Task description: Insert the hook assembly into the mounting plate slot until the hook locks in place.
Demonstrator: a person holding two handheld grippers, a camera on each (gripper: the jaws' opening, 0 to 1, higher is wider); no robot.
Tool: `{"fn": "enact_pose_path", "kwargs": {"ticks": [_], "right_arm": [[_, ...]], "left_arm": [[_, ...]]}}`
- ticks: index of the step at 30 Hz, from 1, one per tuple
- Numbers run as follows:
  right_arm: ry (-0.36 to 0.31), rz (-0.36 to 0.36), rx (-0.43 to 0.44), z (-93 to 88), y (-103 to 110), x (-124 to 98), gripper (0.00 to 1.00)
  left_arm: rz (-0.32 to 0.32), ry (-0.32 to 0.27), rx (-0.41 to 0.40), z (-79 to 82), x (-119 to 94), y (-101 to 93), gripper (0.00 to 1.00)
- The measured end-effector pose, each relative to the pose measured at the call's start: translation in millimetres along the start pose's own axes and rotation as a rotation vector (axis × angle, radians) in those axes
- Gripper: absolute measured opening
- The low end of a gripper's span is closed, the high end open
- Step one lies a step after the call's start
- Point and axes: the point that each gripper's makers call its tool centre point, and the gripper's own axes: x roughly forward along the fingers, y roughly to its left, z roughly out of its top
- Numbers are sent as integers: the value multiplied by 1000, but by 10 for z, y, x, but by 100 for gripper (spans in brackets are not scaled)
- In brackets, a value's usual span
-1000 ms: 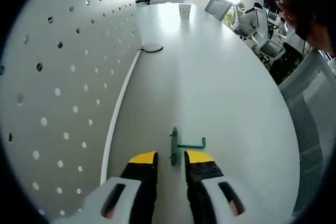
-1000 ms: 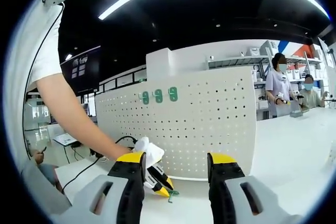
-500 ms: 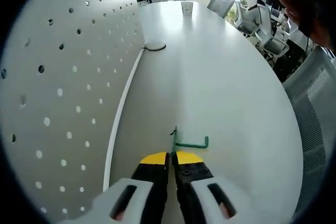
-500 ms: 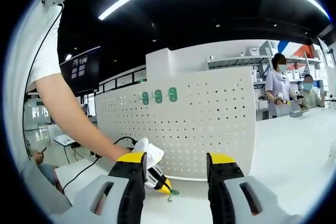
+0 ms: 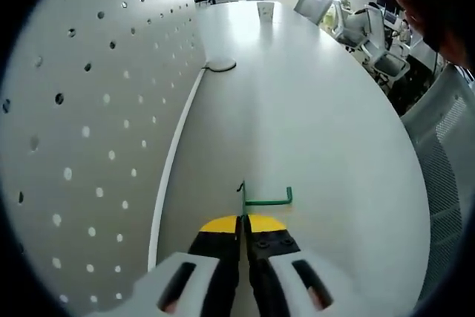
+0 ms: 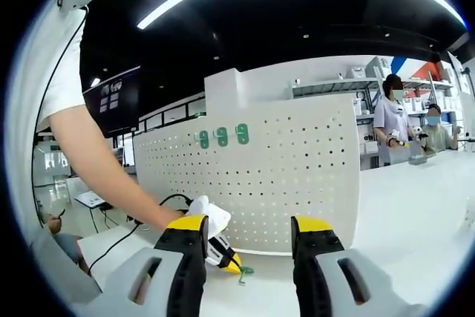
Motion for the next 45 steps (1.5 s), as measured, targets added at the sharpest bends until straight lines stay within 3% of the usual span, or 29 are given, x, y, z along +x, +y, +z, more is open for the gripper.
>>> {"fn": "enact_pose_path", "kwargs": {"ticks": [13, 26, 45], "right_arm": [[-7, -3, 2, 24, -13, -9, 43], [-28, -2, 21, 101, -9, 8, 43], [-63, 25, 46, 279, 95, 30, 43]], "left_arm": [[14, -65, -21, 87, -110, 22, 1], [44, -172, -43, 327, -313, 50, 1], [98, -349, -105, 652, -788, 49, 1]]}}
